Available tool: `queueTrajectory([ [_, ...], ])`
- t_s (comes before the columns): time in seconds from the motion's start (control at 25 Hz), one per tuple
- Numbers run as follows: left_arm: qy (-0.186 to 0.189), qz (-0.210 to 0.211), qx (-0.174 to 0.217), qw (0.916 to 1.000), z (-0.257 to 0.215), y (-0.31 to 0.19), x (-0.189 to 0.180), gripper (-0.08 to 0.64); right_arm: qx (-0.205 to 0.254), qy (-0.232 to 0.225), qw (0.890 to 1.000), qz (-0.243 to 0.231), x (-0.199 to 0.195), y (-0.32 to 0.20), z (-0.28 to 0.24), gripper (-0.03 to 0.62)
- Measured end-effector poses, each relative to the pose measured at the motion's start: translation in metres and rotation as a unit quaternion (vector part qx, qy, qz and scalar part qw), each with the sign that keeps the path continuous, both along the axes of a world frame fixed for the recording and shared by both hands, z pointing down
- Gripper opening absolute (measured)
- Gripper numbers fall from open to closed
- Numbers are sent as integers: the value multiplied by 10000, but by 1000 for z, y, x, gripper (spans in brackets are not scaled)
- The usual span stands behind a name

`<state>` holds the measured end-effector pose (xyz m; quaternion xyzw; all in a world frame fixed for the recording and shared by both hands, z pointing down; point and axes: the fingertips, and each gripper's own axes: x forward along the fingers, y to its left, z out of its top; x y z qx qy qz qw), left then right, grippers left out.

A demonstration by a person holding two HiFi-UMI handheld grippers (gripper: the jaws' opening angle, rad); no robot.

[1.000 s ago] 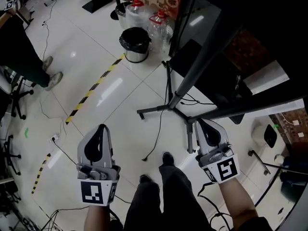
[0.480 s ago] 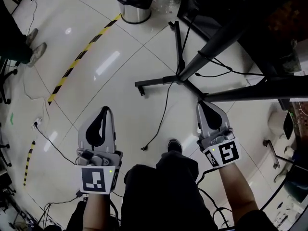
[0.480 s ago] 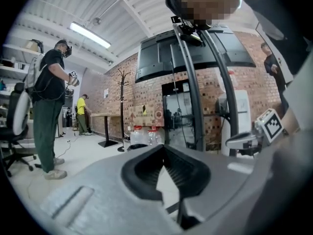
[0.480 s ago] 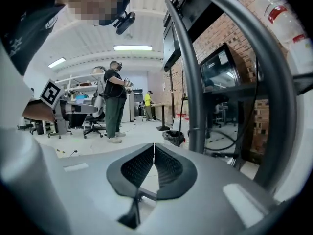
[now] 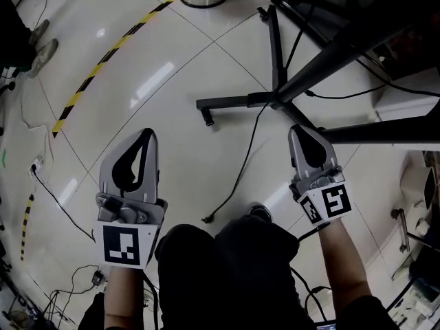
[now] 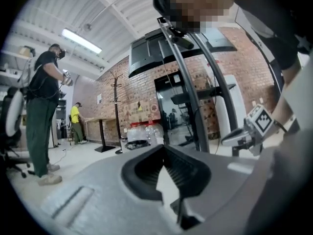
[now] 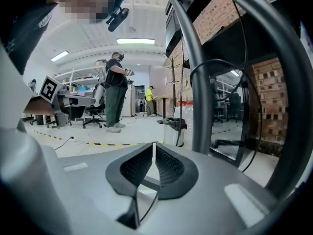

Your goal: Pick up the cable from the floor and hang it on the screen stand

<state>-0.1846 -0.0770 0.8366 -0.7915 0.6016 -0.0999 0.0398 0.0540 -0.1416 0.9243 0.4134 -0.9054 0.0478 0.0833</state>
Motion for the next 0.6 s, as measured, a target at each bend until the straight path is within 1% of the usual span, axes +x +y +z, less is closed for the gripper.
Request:
queueTrajectory([
  [0.08,194,-43,8,9998,15,-4,-10,6,-205,-39,9998,80,0,-4,22,50],
  [0.2,311,-255,-113,9991,43,-6,-29,6,-510,-5,9985,184,-1,-8,59,85],
  [0.28,407,-369,-173,9983,58,-6,-40,5,-683,71,9975,173,-2,-7,82,111],
  [0.44,387,-442,-312,9978,89,-5,-50,6,-1177,166,9929,82,-6,1,134,146],
  [0.6,377,-463,-337,9976,109,-1,-54,6,-1772,237,9839,3,-10,12,188,175],
])
